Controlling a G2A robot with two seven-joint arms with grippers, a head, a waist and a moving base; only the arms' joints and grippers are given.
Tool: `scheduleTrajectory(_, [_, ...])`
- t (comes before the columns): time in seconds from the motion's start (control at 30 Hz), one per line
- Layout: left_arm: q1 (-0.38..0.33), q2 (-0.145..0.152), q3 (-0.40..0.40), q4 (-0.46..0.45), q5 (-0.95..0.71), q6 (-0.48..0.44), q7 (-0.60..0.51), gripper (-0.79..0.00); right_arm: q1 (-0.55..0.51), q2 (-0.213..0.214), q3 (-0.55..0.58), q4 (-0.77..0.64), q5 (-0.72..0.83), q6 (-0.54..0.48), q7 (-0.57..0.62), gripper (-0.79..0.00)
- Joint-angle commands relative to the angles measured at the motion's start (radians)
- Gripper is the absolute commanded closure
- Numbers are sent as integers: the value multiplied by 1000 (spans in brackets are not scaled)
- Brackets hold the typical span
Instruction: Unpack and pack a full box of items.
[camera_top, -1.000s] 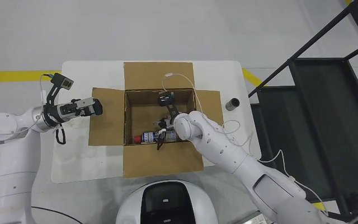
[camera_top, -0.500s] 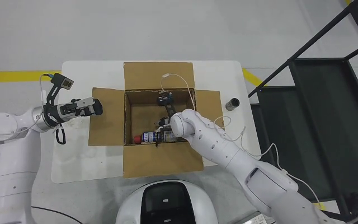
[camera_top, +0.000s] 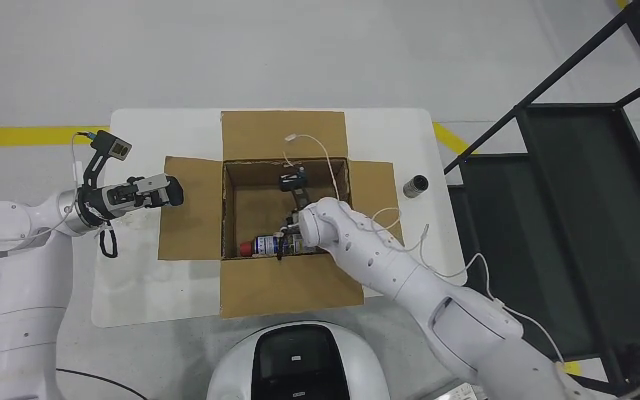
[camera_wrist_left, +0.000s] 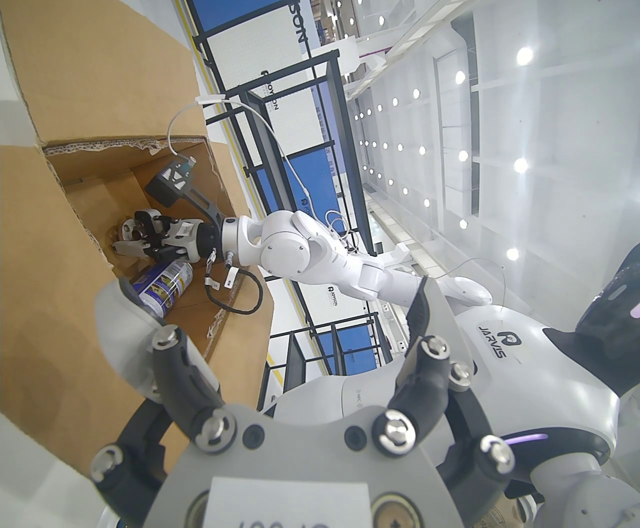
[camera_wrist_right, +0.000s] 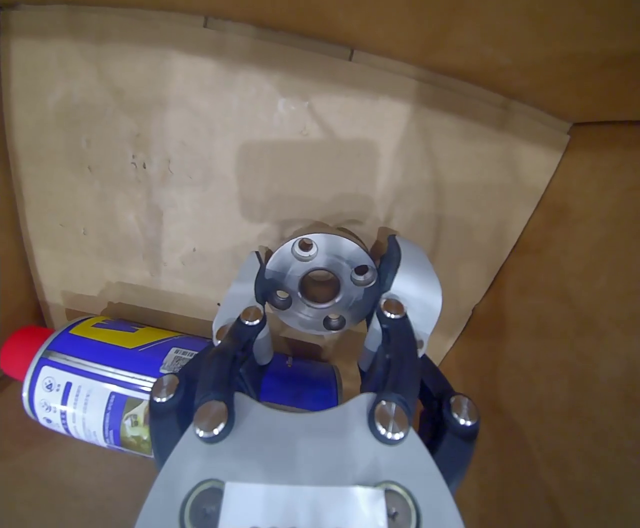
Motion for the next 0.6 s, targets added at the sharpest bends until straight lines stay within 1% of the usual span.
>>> scheduleTrajectory(0.0, [0,0,0,0,0,0,0,-785,-1,-2,3,-5,-9,3,-1,0])
scheduleTrajectory(0.1, [0,0,0,0,0,0,0,-785,-6,1,9,-39,-32,-7,3,0])
scheduleTrajectory(0.2, [0,0,0,0,0,0,0,-785,-22,13,29,-111,-62,-23,23,0])
scheduleTrajectory(0.33, [0,0,0,0,0,0,0,-785,-70,47,83,-265,-122,-52,88,0])
scheduleTrajectory(0.57, [0,0,0,0,0,0,0,-785,-205,118,231,-573,-236,-114,235,0])
